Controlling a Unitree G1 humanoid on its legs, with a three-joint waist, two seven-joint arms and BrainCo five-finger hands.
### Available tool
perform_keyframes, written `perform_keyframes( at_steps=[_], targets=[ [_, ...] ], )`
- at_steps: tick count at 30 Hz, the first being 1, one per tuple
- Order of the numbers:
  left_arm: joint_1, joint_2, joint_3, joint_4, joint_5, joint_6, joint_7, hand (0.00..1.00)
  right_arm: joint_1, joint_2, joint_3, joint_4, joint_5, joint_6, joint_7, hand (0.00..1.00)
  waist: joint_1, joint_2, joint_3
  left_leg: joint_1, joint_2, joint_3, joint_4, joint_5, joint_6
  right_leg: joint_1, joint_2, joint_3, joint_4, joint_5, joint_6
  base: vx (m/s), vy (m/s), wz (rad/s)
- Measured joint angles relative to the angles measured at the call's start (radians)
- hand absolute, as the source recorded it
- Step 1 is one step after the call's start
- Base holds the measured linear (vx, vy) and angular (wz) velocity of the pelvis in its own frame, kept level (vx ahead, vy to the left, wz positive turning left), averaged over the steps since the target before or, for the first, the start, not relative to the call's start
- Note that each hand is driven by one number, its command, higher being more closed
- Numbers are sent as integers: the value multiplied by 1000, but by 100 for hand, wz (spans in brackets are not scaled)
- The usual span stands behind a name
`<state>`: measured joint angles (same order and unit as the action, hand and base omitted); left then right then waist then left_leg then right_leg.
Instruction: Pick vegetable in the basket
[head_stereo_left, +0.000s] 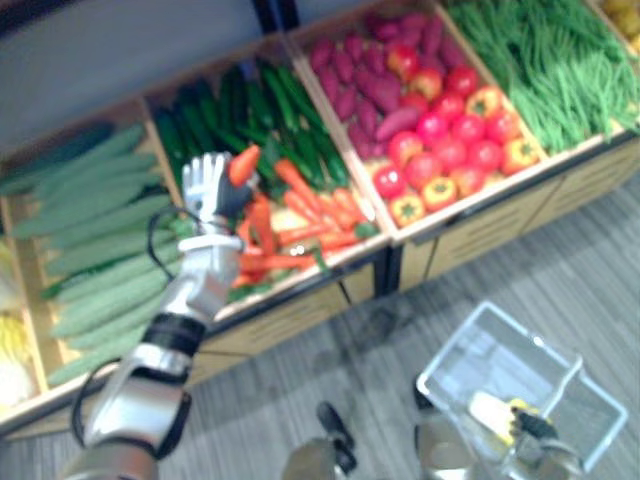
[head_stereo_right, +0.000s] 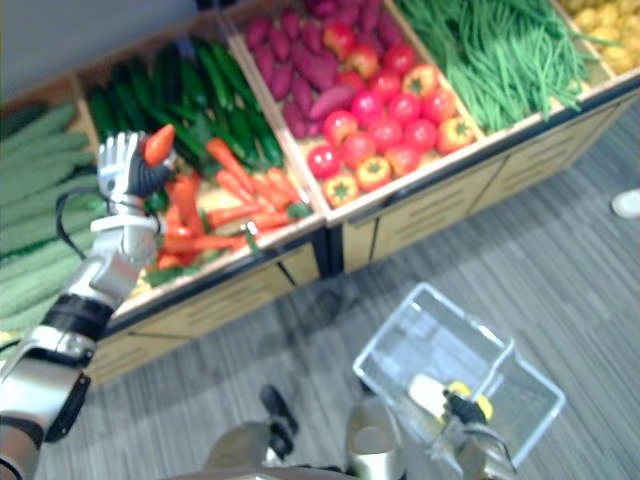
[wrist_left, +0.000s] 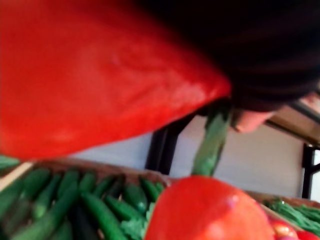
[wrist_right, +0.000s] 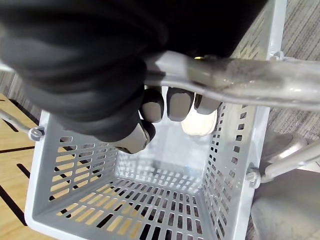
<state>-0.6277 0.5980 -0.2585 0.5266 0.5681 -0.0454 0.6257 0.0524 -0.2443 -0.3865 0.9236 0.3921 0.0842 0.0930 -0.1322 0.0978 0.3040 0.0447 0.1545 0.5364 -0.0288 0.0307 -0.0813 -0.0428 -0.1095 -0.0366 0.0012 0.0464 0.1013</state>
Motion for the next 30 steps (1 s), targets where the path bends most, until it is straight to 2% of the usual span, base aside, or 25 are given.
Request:
perform_keyframes(
  at_steps=[1,4,6,7,8,9,10,11,13,14,15,16,17,18,20,21,22,23,24,25,26,27,28,29,30],
  targets=[
    [13,4,1,-13,0,-3,2,100,4,0,-1,3,0,0,-1,100,0,2,-8,7,0,1,-3,1,-1,6,2,0,0,-2,-2,0,0,0],
    [94,37,2,-87,-11,-62,9,100,13,3,-1,23,0,-1,-1,100,2,0,-45,15,13,5,18,-18,-12,15,13,12,0,-10,-7,-1,-25,-12],
    [162,39,5,-145,-39,-100,16,100,10,4,0,32,-1,-4,-2,100,14,-6,-51,1,36,-4,124,-68,-16,14,30,66,-1,-16,-15,-3,-28,-61],
    [220,39,18,-193,-56,-120,18,100,6,1,12,35,-2,-10,-3,100,40,-8,-55,-21,56,-92,218,-107,-5,9,47,118,1,-16,-18,-4,-48,-106],
    [254,35,32,-222,-60,-125,17,100,3,-4,31,36,-4,-16,-2,100,50,-9,-56,-33,62,-152,271,-128,9,10,58,153,1,-13,-21,26,-63,-148],
    [321,33,44,-272,-92,-142,14,100,-4,-11,60,38,-19,-32,1,100,64,-15,-58,-60,64,-262,354,-173,24,10,71,219,2,-7,-25,25,22,-166],
    [389,23,51,-322,-95,-164,5,100,-11,-27,82,45,-26,-42,2,100,82,-6,-75,-68,40,-390,381,-235,12,-7,87,281,2,6,-23,10,92,-172],
    [410,12,50,-337,-94,-178,-2,100,-12,-35,88,47,-30,-47,4,100,85,5,-84,-58,34,-419,376,-257,17,-12,102,310,0,14,-22,-8,210,-166],
    [431,-71,43,-370,-96,-214,-31,100,-12,-40,124,32,-32,-72,5,100,73,15,-99,2,30,-377,316,-320,-19,-26,120,380,-20,55,22,0,194,-114],
    [427,-92,30,-372,-96,-219,-47,100,-12,-36,134,29,-32,-74,6,100,66,10,-102,7,19,-356,312,-321,-20,-32,113,394,-22,65,25,-56,174,-86],
    [431,-114,-8,-374,-95,-229,-73,100,-11,-25,162,18,-30,-76,5,100,58,-15,-106,14,7,-319,309,-325,-16,-44,100,412,-23,76,32,-88,144,-89],
    [436,-134,-46,-374,-95,-229,-101,100,-6,-8,182,-13,-25,-77,1,100,52,-37,-111,24,7,-281,309,-329,-10,-56,91,377,-27,95,19,-95,152,-97],
    [438,-145,-60,-373,-95,-228,-114,100,-1,-3,199,-30,-20,-79,0,100,53,-47,-111,32,8,-251,307,-331,-7,-62,87,324,-32,105,-5,-57,79,-109],
    [439,-170,-72,-371,-95,-228,-133,100,0,5,216,-61,-20,-82,0,100,55,-60,-110,37,10,-200,311,-334,-2,-79,65,222,-27,89,-89,-65,58,-101],
    [438,-201,-82,-362,-90,-226,-141,100,-11,12,262,-118,-19,-96,-16,100,54,-58,-109,39,28,-109,302,-332,2,-162,26,11,75,7,-190,-75,70,-130],
    [437,-206,-85,-349,-89,-224,-140,100,-12,11,292,-149,-20,-109,-23,100,54,-65,-111,51,34,-58,299,-332,2,-219,1,-67,221,1,-190,-20,27,-120],
    [436,-206,-89,-343,-84,-219,-140,100,-8,12,310,-166,-20,-111,-23,100,51,-71,-113,60,33,-46,300,-333,1,-226,-11,-101,288,0,-191,75,-30,-102],
    [430,-207,-96,-331,-83,-209,-136,100,8,16,339,-185,-19,-119,-24,100,51,-92,-118,80,22,-16,312,-339,-9,-221,-28,-168,317,-43,-160,88,-33,-85],
    [427,-212,-97,-321,-83,-202,-129,100,7,17,365,-193,-20,-120,-25,100,54,-93,-118,79,22,1,322,-347,-16,-218,-18,-182,303,-31,-139,51,-19,-106],
    [418,-216,-100,-299,-83,-191,-128,100,8,26,405,-209,-20,-121,-27,100,49,-93,-118,79,29,10,325,-344,-11,-214,9,-175,261,8,-150,-31,-42,-139],
    [411,-209,-99,-281,-87,-186,-127,100,-8,41,441,-217,-20,-121,-26,100,60,-95,-123,86,48,56,296,-338,-2,-175,59,-190,107,35,-246,-62,-56,-132],
    [406,-210,-99,-272,-89,-184,-128,100,-12,47,454,-222,-20,-119,-24,100,61,-95,-123,91,51,77,275,-337,-2,-166,56,-258,72,19,-260,-52,-101,-144],
    [399,-217,-100,-250,-92,-179,-127,100,-20,49,477,-231,-24,-123,-27,100,63,-93,-121,98,67,118,249,-326,-6,-181,28,-379,110,-26,-255,-54,-81,-101],
    [397,-228,-102,-232,-93,-171,-127,100,-28,45,476,-238,-30,-126,-28,100,63,-96,-122,99,68,146,250,-327,-8,-203,-1,-412,172,-38,-242,-23,-112,-112],
    [398,-255,-118,-191,-93,-152,-130,100,-29,31,486,-270,-33,-125,-22,100,55,-113,-117,118,52,173,278,-340,-38,-199,-26,-414,222,-16,-149,18,-92,-94]
  ],
)
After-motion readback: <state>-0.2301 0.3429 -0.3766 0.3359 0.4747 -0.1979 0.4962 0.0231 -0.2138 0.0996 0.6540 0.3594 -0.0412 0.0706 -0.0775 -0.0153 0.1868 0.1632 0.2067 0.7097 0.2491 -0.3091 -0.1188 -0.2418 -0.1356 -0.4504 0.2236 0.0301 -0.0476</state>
